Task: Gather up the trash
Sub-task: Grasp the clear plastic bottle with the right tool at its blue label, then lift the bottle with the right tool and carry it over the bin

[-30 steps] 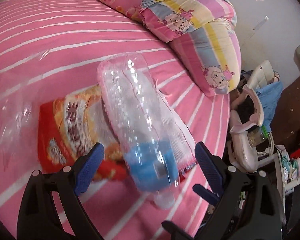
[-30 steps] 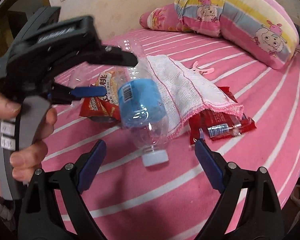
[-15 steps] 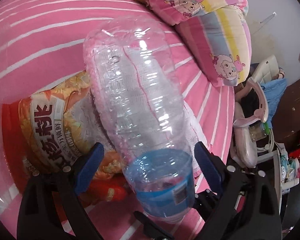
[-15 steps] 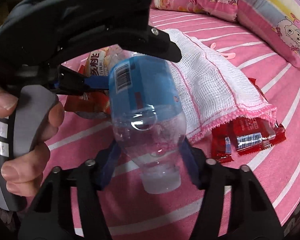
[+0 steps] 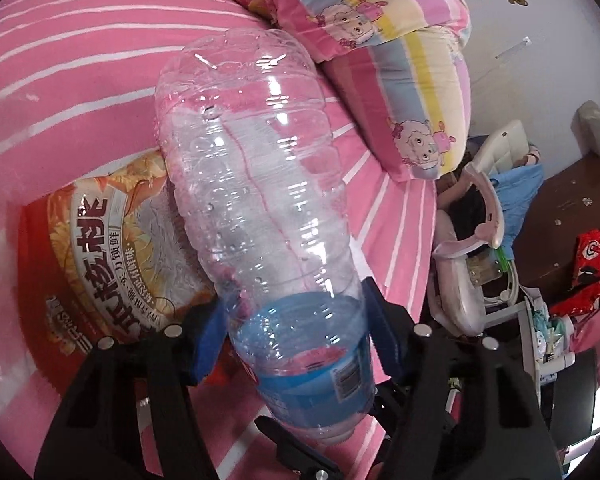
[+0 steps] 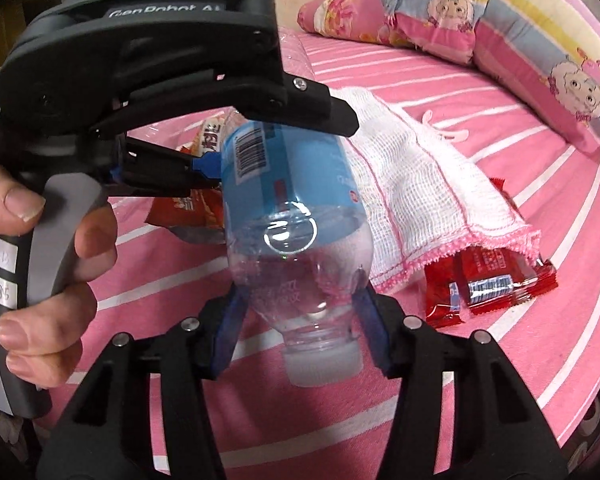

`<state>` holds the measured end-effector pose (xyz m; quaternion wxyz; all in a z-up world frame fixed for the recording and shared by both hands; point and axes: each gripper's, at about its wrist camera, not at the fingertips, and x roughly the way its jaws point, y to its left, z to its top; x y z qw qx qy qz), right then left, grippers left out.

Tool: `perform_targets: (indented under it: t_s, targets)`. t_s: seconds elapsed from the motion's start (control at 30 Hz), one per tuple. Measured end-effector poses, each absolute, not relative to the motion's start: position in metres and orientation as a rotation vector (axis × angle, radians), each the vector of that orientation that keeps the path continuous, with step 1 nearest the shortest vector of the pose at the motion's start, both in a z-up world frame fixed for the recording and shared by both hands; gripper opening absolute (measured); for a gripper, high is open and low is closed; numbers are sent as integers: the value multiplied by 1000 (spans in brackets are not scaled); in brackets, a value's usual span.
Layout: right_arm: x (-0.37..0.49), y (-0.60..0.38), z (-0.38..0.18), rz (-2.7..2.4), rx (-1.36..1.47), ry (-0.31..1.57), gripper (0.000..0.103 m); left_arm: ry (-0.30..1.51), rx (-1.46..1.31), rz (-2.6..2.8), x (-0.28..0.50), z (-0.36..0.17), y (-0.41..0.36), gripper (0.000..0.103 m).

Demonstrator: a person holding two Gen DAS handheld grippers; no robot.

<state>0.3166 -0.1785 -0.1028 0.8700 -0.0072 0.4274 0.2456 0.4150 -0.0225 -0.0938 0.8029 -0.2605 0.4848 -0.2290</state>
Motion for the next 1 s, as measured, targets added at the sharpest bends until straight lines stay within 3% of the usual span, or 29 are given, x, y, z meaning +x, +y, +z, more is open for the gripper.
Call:
perform_targets:
  t_s: [1.0]
  targets:
    - [134,-206,3,540,80,663,49,849,-485,-555,227,30,-25,60]
